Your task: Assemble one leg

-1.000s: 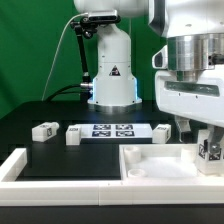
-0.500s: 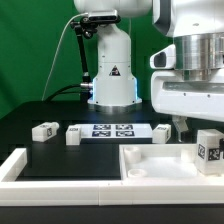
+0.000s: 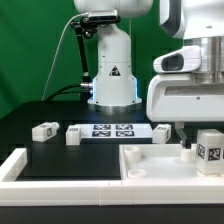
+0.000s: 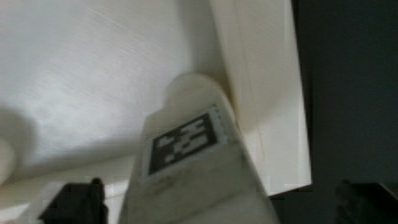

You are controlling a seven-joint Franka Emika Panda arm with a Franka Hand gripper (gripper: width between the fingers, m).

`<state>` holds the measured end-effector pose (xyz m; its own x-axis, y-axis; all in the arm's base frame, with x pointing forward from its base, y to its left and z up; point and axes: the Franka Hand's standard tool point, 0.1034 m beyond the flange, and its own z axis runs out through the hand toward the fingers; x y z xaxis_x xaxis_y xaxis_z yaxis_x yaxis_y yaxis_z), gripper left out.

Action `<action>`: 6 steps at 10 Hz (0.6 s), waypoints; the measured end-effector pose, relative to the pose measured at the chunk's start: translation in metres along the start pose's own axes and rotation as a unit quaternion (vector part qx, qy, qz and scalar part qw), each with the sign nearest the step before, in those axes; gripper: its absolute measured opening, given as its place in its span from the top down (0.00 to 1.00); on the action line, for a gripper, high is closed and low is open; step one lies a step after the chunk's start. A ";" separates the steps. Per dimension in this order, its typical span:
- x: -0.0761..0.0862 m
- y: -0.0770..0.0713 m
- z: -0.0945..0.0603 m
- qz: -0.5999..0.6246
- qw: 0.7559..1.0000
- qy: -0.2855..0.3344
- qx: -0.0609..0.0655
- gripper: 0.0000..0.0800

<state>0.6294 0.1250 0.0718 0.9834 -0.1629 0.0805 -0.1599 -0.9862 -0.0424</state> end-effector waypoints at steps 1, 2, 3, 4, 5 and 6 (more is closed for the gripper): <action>0.000 -0.001 0.000 -0.058 0.998 0.005 -0.007 0.19; 0.001 0.000 0.001 -0.095 0.995 0.012 -0.009 0.19; 0.001 0.001 0.001 -0.097 0.995 0.011 -0.009 0.20; 0.001 0.000 0.001 -0.097 0.995 0.011 -0.009 0.41; 0.001 0.001 0.001 -0.097 0.995 0.011 -0.009 0.41; 0.001 0.001 0.001 -0.097 0.995 0.011 -0.009 0.64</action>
Offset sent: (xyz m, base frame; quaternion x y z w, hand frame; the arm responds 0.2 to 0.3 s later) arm 0.0000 0.0000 0.0000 0.0000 0.0000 0.0000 1.0000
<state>0.6302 0.1239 0.0706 0.9937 0.0304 0.1077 0.0312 -0.9995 -0.0056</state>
